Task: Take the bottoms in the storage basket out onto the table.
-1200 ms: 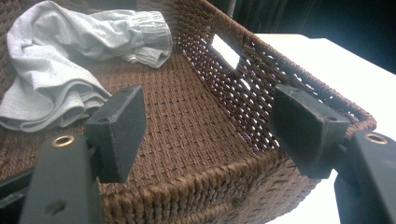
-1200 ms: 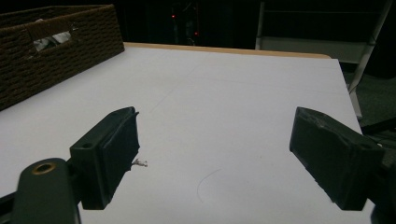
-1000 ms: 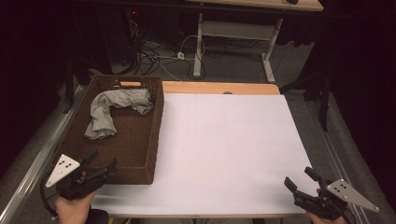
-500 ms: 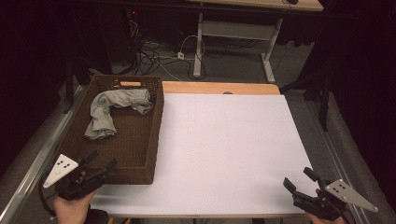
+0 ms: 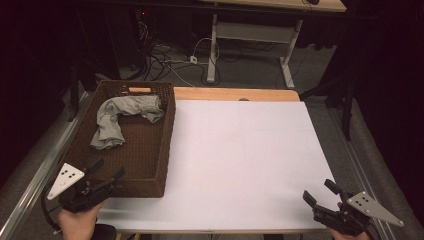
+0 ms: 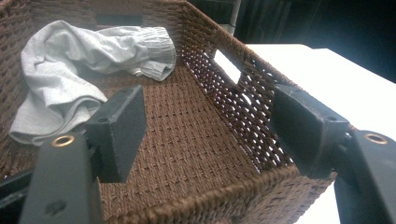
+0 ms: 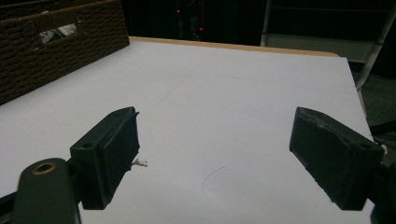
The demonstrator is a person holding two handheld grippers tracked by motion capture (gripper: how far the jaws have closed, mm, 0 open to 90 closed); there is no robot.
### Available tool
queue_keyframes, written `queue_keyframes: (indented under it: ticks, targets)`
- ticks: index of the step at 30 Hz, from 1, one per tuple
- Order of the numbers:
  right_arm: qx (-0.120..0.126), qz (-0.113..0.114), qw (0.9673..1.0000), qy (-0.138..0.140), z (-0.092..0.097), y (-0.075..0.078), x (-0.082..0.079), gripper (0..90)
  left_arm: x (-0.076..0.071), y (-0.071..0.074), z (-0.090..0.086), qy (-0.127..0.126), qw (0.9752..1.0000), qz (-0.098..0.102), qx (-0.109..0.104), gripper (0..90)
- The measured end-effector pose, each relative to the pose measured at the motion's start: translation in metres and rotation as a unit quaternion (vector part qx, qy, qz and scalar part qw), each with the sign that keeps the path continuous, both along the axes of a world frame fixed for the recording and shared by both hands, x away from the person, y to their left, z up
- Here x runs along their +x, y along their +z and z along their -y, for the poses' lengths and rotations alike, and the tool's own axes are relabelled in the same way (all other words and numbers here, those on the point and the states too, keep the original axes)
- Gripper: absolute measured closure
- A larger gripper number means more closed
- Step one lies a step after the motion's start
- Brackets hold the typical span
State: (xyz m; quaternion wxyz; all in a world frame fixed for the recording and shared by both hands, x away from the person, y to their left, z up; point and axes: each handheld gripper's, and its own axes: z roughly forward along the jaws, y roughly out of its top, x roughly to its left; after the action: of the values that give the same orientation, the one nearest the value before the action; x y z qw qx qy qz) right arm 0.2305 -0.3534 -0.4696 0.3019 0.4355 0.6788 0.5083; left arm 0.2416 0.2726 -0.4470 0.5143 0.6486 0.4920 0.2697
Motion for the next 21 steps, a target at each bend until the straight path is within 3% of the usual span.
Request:
queue_keyframes:
  ticks: [8,14,18,21]
  targets:
    - [0.001,0.000,1.0000,0.002,-0.001,0.000,0.000,16.4,0.002,0.004,0.004,-0.012,0.9999,0.003,-0.002,26.6]
    - [0.000,-0.002,1.0000,0.003,0.000,0.000,0.000,16.5,0.006,0.005,0.010,-0.021,0.9997,0.007,0.011,26.6]
    - [0.001,-0.003,1.0000,0.003,-0.001,0.000,0.000,16.5,0.007,0.008,0.013,-0.028,0.9996,0.006,-0.005,26.6]
    - [0.001,-0.005,1.0000,0.003,-0.001,0.000,0.001,16.5,0.009,0.010,0.015,-0.032,0.9995,0.006,-0.005,26.6]
